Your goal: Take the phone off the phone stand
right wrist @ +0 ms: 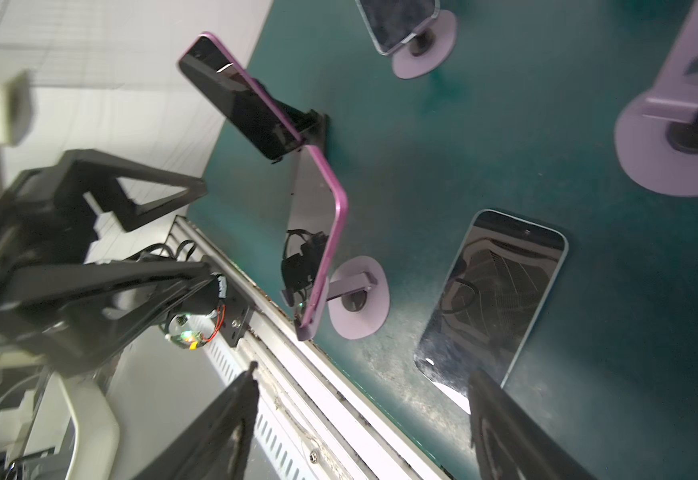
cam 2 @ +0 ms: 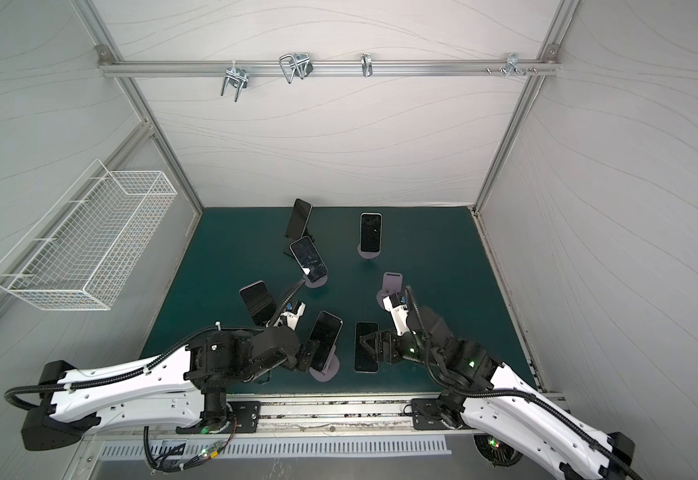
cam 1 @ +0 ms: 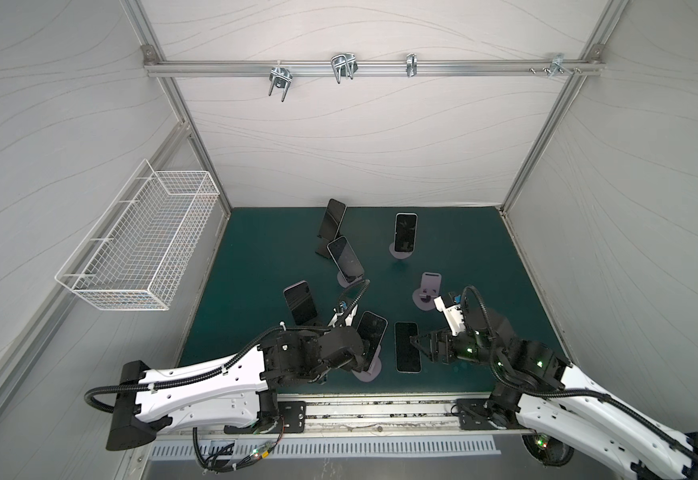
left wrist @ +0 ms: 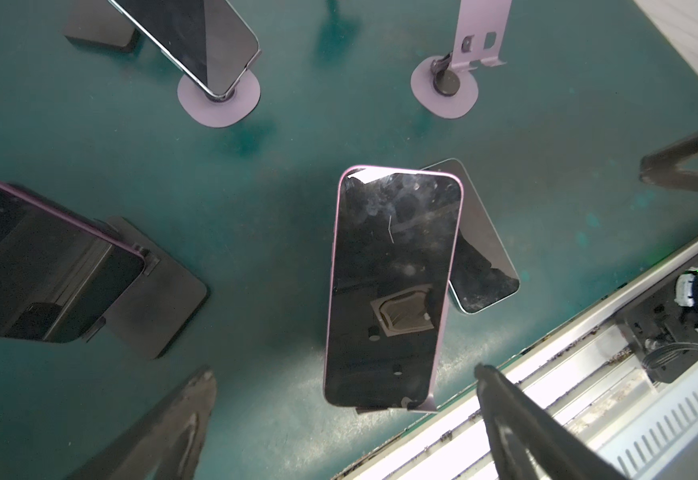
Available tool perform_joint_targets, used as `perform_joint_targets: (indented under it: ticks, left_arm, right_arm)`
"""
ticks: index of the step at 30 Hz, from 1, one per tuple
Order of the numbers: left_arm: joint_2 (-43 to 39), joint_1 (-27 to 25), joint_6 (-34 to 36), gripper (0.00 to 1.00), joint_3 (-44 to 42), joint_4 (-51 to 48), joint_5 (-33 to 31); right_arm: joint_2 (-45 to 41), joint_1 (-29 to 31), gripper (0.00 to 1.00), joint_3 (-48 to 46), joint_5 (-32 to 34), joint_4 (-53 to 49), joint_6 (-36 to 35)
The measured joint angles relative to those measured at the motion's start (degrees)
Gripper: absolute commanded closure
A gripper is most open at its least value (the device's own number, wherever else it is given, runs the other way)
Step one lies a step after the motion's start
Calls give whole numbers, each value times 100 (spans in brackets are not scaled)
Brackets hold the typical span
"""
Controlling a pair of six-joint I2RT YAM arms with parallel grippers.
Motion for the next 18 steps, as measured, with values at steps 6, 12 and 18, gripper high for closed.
perform_joint_targets:
  ticks: [6,12,18]
  left_arm:
    - [-28,4,-55,1,-2,-120,28]
    - [-229,9,-74,1,-96,-155,57]
    - [-151,11,-59,1,-136,-177,129]
  right_arm:
    - [109,2,29,-83,-313,216,-79]
    - [422,195,29,-55,-417,295,-201]
    - [507,391,29,107,-286,293,-306]
